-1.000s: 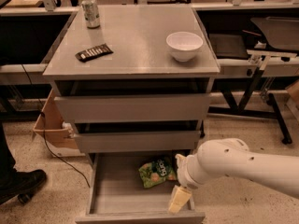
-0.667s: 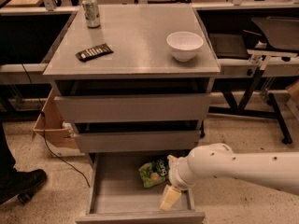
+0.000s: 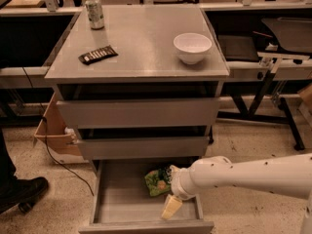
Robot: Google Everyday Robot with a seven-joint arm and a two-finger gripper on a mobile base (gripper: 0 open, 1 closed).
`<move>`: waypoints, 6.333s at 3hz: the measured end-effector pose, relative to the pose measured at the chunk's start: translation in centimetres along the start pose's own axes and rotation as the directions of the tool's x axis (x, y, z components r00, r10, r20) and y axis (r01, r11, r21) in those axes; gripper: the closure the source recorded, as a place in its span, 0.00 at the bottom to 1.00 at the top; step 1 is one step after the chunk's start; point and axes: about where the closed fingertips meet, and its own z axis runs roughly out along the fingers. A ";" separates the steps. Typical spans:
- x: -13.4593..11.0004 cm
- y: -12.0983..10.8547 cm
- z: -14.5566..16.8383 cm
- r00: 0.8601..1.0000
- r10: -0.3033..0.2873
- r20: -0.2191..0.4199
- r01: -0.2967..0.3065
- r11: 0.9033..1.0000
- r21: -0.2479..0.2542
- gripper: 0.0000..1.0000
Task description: Pick green rice chip bag from bottom drawer and place on counter
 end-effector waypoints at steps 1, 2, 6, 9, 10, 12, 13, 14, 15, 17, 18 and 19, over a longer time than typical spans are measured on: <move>0.7 -0.1 1.1 0.999 0.025 0.026 -0.025 1.000 0.016 0.00; 2.1 -1.3 4.4 0.997 0.057 0.049 -0.059 0.997 0.045 0.00; 9.8 -12.7 17.4 0.959 0.111 0.260 -0.164 0.968 0.189 0.00; 12.8 -17.7 27.8 0.965 0.198 0.174 -0.227 0.960 0.164 0.00; 14.5 -16.9 29.9 0.961 0.232 0.149 -0.252 0.959 0.132 0.04; 14.5 -15.9 29.3 0.960 0.218 0.175 -0.243 0.961 0.134 0.50; 13.4 -14.6 28.3 0.960 0.189 0.205 -0.220 0.965 0.141 0.73; 12.1 -12.9 26.5 0.958 0.160 0.238 -0.199 0.969 0.150 0.96; 10.6 -11.0 24.3 0.954 0.139 0.267 -0.184 0.971 0.151 1.00; 7.5 -7.0 16.5 0.941 0.151 0.303 -0.179 0.981 0.068 1.00; 6.5 -6.3 10.2 0.933 0.148 0.329 -0.176 0.983 0.059 1.00; 6.2 -6.9 3.2 0.919 0.129 0.373 -0.178 0.979 0.100 1.00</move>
Offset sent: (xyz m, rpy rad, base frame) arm 0.0403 0.0015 -0.1024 0.0733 -0.0521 -0.1369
